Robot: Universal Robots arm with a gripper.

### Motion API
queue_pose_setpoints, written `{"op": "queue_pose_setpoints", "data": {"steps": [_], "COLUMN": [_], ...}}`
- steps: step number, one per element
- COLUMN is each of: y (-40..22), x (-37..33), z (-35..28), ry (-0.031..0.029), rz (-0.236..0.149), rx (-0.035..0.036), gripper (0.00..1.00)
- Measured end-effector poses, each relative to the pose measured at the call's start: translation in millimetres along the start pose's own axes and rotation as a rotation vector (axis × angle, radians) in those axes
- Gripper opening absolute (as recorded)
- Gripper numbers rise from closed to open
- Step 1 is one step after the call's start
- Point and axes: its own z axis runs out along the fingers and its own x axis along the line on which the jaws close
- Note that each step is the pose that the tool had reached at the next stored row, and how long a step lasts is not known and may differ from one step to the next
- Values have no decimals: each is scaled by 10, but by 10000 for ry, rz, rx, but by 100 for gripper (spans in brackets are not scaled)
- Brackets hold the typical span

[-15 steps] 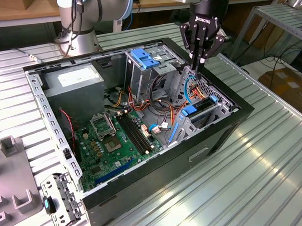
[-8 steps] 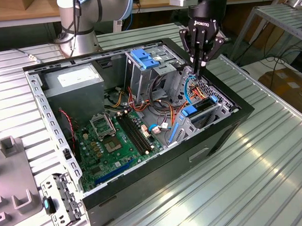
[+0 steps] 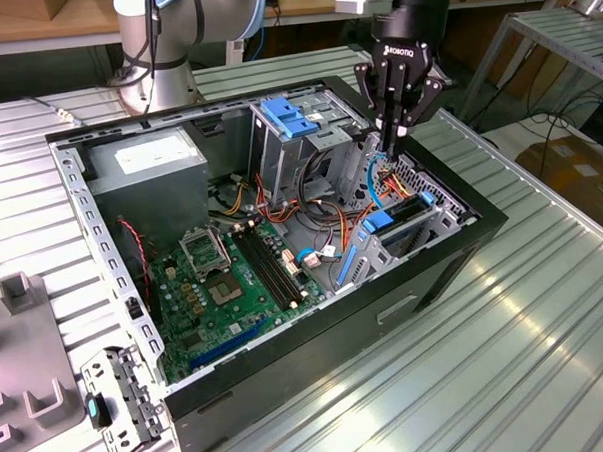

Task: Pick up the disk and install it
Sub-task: 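Insert the second disk wire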

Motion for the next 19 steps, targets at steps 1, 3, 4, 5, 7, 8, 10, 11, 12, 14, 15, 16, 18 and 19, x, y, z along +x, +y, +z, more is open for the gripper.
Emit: {"op": "queue_pose_setpoints", "data": {"steps": [1,3,4,5,7,8,10,11,12,14,15,16,18,19], "y": [-7,-17,-24,-45,-70,-77,-84,-85,-91,-99,-104,-106,-112,-115], "x": [-8,-12,-12,-13,-17,-20,-24,-27,-35,-45,-51,-56,-66,-74], "z": [9,9,9,8,13,17,24,28,30,34,37,41,56,70], "ry": [17,243,330,475,563,593,638,686,882,1109,1195,1251,1320,1329], "rz": [7,86,118,169,198,201,206,213,226,244,251,256,266,272], "rx": [-64,-88,-99,-122,-133,-133,-133,-134,-130,-127,-125,-125,-126,-128], "gripper": [24,24,24,24,22,16,11,11,11,11,18,18,18,18]}}
